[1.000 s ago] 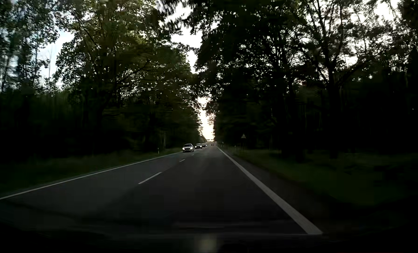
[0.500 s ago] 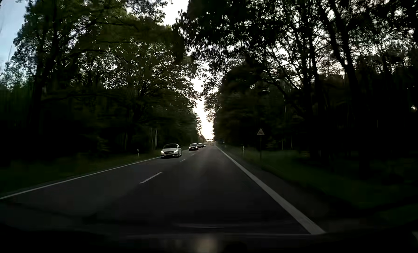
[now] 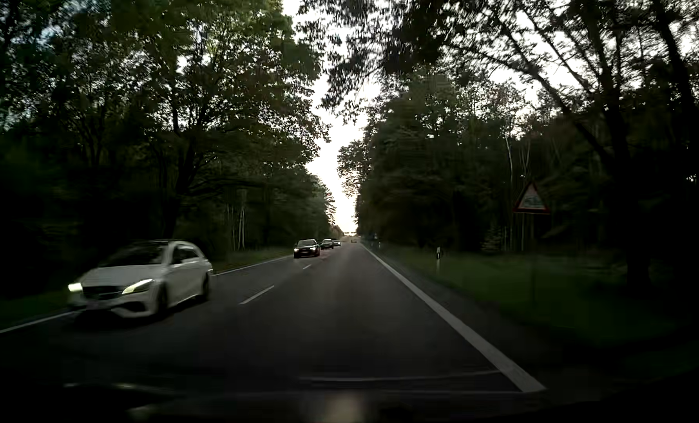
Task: Follow the waypoints while adhering to traffic rules and regulations
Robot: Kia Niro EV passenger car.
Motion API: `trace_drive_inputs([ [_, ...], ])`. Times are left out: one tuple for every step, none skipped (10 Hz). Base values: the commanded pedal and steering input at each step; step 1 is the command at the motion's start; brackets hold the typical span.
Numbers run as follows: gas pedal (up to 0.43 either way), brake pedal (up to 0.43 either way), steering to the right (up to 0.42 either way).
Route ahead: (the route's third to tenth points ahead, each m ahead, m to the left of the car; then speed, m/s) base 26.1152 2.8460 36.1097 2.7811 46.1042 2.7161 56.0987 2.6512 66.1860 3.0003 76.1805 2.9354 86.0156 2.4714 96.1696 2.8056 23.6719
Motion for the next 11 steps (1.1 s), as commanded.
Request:
trace_drive_inputs([
  [0.020,0.000,-0.001],
  [0.020,0.000,-0.001],
  [0.020,0.000,-0.001],
  [0.020,0.000,-0.001],
  [0.020,0.000,-0.001],
  [0.020,0.000,-0.001],
  [0.020,0.000,-0.001],
  [0.020,0.000,-0.001],
  [0.020,0.000,-0.002],
  [0.020,0.000,-0.002],
  [0.020,0.000,-0.002],
])
